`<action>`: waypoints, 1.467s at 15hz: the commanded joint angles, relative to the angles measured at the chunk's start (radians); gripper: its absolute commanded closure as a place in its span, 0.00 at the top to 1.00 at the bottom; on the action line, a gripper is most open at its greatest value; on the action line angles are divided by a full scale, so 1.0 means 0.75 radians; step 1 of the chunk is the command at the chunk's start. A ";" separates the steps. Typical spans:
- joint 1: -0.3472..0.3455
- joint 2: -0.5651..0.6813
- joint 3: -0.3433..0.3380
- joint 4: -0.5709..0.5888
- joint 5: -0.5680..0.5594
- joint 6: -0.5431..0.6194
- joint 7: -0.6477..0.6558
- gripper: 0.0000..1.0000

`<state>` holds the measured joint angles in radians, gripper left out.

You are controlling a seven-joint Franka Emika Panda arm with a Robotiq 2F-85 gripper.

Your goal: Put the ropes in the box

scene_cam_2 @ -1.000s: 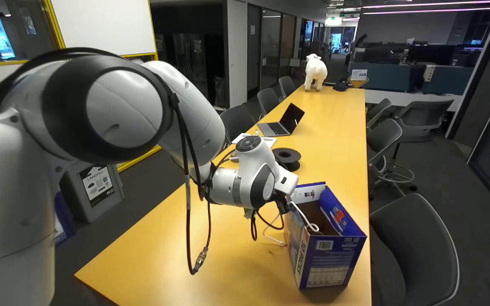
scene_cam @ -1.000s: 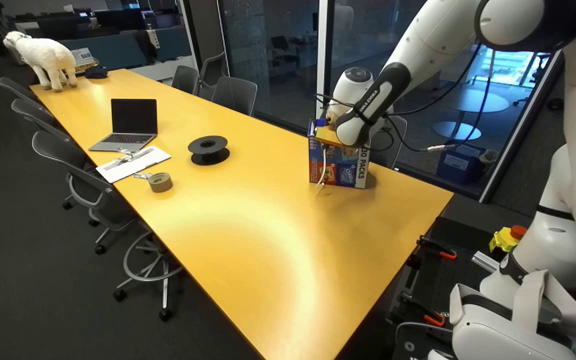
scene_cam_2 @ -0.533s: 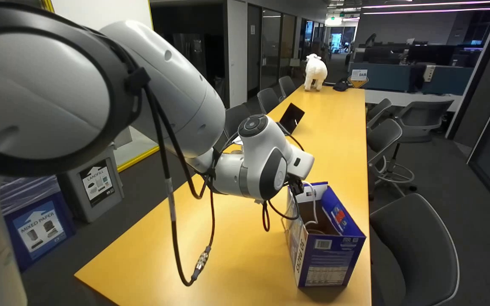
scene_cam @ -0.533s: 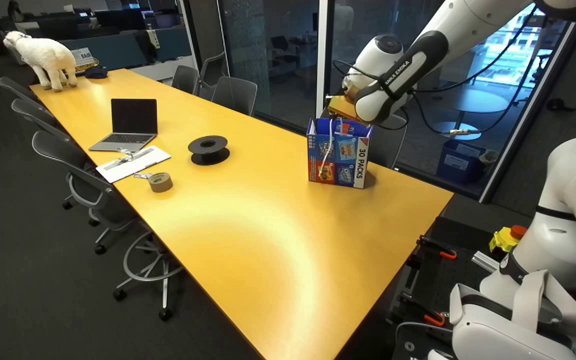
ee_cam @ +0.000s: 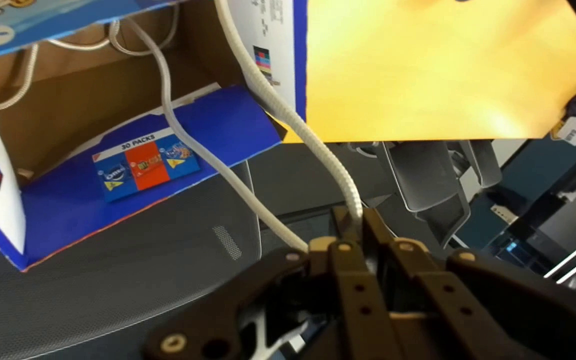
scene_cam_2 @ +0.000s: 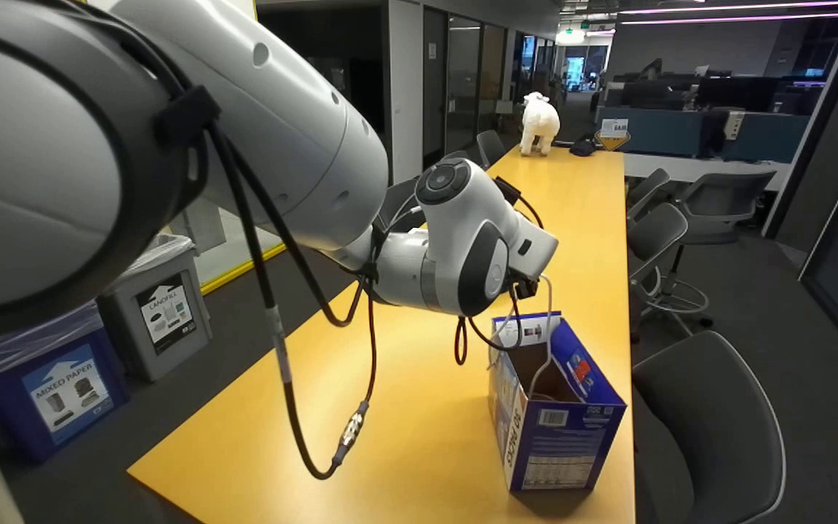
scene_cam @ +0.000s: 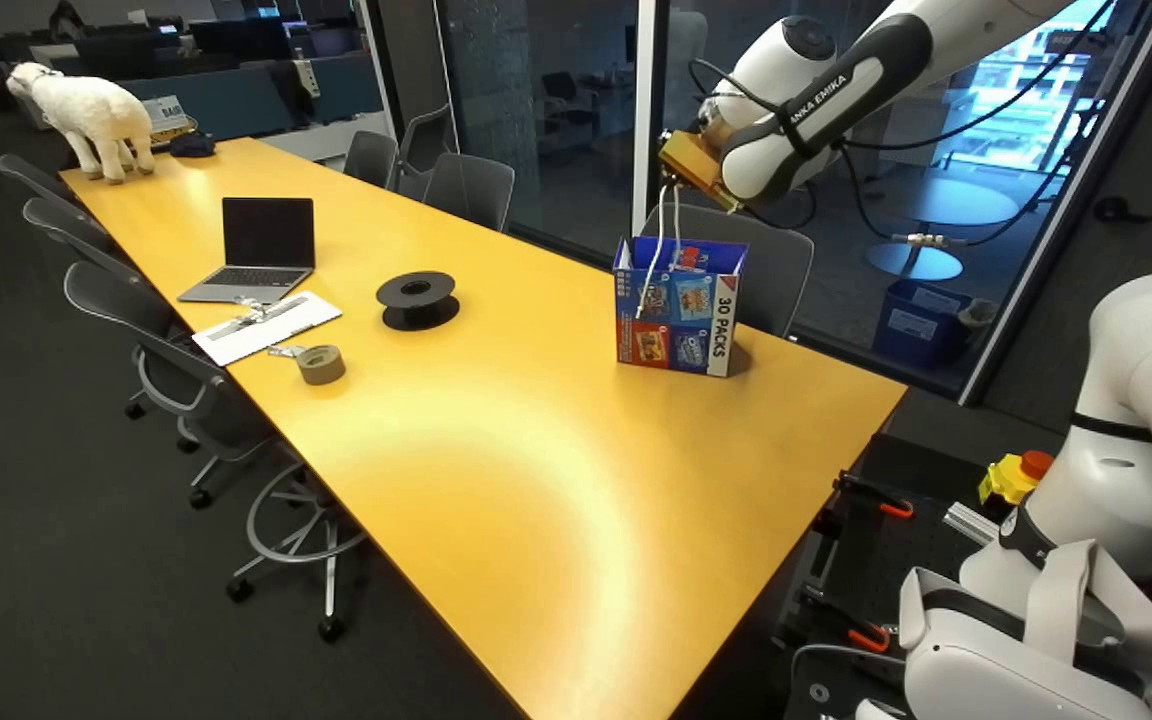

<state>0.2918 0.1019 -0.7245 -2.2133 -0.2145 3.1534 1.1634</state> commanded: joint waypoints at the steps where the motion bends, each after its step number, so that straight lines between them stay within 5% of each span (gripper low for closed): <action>1: 0.032 -0.022 -0.020 0.092 0.023 -0.041 0.113 0.11; 12: 0.069 0.043 -0.146 0.313 -0.056 -0.047 0.354 0.11; 22: 0.098 0.092 -0.193 0.309 -0.127 -0.118 0.354 0.11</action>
<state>0.3403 0.1483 -0.8428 -2.0104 -0.2796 3.0865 1.3981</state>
